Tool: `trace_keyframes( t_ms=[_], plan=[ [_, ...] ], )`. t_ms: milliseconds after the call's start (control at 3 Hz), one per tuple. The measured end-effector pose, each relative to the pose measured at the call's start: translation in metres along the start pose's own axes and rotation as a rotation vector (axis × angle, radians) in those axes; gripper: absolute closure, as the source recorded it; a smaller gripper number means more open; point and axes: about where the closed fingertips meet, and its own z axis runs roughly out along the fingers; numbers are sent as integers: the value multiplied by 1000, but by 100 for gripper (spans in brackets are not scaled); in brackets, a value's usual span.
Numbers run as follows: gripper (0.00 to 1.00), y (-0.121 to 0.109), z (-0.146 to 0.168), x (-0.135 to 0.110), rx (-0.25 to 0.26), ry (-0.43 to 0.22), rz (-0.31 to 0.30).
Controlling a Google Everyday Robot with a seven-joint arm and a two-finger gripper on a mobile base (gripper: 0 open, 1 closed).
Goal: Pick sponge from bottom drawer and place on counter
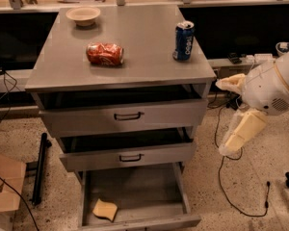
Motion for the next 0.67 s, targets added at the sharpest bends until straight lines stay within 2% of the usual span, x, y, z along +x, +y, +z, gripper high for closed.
trace_keyframes(
  t_ms=[333, 667],
  plan=[
    [0, 10, 30, 4, -32, -45, 24],
    [0, 27, 93, 8, -104, -157, 58]
  ],
)
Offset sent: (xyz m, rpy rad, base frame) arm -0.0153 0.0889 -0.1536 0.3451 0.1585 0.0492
